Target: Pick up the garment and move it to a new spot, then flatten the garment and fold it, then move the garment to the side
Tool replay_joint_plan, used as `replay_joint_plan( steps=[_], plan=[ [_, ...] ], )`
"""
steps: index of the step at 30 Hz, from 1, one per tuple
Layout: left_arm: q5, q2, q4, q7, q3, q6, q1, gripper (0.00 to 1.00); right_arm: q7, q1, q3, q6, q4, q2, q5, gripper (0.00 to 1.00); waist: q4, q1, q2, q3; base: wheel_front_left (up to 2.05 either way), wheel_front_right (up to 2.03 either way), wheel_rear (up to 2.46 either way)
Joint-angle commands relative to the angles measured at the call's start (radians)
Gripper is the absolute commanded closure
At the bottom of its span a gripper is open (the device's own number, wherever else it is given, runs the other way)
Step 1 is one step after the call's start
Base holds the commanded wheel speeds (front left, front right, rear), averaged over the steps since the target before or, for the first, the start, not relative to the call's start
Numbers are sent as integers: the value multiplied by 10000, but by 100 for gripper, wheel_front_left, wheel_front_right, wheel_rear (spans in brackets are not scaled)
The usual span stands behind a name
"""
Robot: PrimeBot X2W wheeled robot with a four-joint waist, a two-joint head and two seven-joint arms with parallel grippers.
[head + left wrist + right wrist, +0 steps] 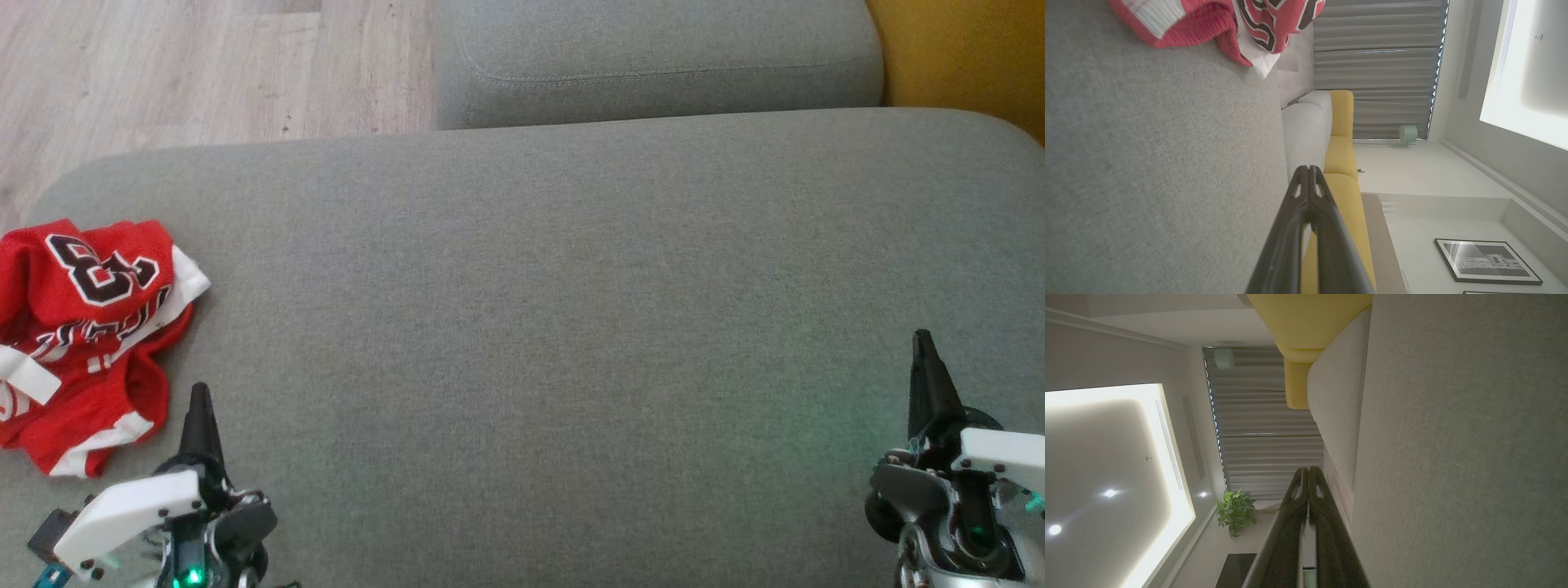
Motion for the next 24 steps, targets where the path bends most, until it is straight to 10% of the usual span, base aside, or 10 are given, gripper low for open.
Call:
replay_joint_plan(
  steps=[1, 24],
  plan=[
    [-51, 62, -373, 71, 399, -65, -170, 100, 58, -243, 207, -6, -408, -52, 70, 100, 0, 0, 0, 0, 0, 0, 0],
    [-51, 62, -373, 71, 398, -65, -170, 100, 58, -243, 207, -6, -408, -52, 70, 100, 0, 0, 0, 0, 0, 0, 0]
  ],
)
